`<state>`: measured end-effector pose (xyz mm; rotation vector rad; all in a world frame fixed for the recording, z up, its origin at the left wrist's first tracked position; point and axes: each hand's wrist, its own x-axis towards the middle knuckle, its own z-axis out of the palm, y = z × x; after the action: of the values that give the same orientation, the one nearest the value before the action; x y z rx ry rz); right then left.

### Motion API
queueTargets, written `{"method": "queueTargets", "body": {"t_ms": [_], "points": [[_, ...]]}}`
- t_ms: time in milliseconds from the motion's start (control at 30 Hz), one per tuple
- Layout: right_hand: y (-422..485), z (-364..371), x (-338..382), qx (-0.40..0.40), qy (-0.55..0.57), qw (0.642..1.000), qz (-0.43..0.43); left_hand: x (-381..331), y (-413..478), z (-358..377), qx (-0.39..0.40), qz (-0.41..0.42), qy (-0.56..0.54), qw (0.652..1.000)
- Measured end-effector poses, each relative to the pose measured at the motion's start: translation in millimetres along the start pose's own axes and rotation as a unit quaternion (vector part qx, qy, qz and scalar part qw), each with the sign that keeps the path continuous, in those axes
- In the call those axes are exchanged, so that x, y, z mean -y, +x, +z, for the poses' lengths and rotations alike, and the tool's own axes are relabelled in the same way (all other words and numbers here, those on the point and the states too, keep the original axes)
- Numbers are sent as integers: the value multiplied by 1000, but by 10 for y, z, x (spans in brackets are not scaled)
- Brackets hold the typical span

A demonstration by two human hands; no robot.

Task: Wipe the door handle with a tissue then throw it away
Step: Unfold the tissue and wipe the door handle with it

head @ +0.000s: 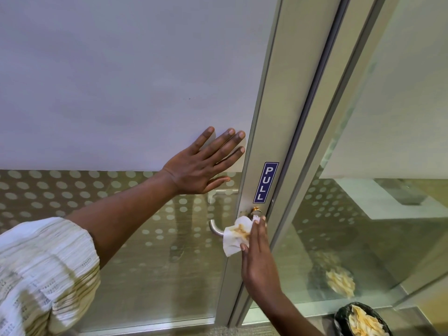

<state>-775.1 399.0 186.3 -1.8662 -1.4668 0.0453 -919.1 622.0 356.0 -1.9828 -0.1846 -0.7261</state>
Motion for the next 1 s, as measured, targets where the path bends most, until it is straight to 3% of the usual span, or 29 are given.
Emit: {"method": "queueTargets", "body": {"t_ms": [167, 300, 367, 467, 633, 733, 800, 1000], "points": [[92, 96, 381, -56, 149, 972, 176, -3, -10, 15, 2, -2, -5, 1000], [407, -12, 400, -60, 249, 913, 316, -4, -5, 26, -1, 1, 3, 1000], [540, -53, 349, -50, 305, 868, 390, -5, -2, 30, -1, 2, 3, 1000], [678, -97, 342, -32, 450, 751, 481, -12, -1, 30, -2, 1, 0, 1000], [745, -105, 311, -62, 528, 691, 489, -2, 5, 35, -6, -3, 3, 1000], [770, -129, 293, -81, 659, 579, 474, -7, 2, 40, -3, -4, -3, 1000], [759, -143, 284, -76, 718, 528, 448, -7, -3, 35, -4, -8, -9, 1000], [630, 4, 413, -119, 736, 498, 443, -6, -8, 29, -1, -6, -9, 1000]]}}
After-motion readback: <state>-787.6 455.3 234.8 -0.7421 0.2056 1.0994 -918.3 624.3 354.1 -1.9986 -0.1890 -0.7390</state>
